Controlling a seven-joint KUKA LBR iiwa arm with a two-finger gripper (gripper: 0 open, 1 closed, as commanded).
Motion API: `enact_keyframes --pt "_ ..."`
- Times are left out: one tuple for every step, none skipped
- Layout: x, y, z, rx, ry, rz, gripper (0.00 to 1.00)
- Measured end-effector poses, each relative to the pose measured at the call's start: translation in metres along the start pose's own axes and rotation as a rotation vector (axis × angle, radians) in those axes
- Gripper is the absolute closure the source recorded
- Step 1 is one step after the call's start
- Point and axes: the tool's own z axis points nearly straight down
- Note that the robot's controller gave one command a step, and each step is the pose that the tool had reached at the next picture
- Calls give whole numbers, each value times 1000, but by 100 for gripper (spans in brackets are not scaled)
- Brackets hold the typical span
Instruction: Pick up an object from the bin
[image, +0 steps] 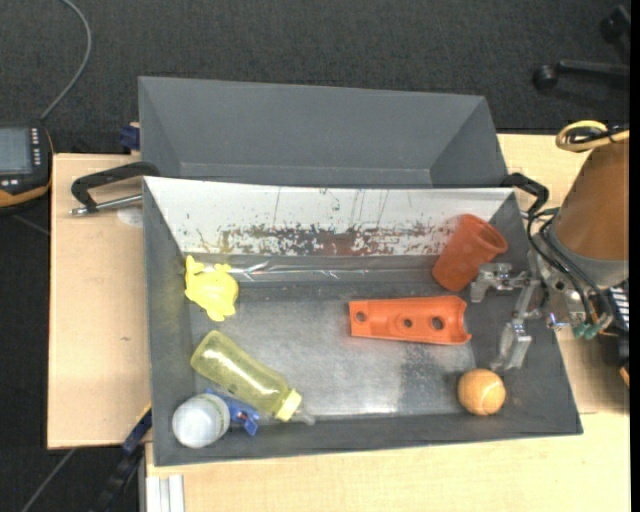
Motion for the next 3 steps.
enact_keyframes --pt "-2 1 -5 2 -8 -2 0" --pt "-17 11 46 2 -11 -61 0" --pt "-54 14 110 3 -14 -174 100"
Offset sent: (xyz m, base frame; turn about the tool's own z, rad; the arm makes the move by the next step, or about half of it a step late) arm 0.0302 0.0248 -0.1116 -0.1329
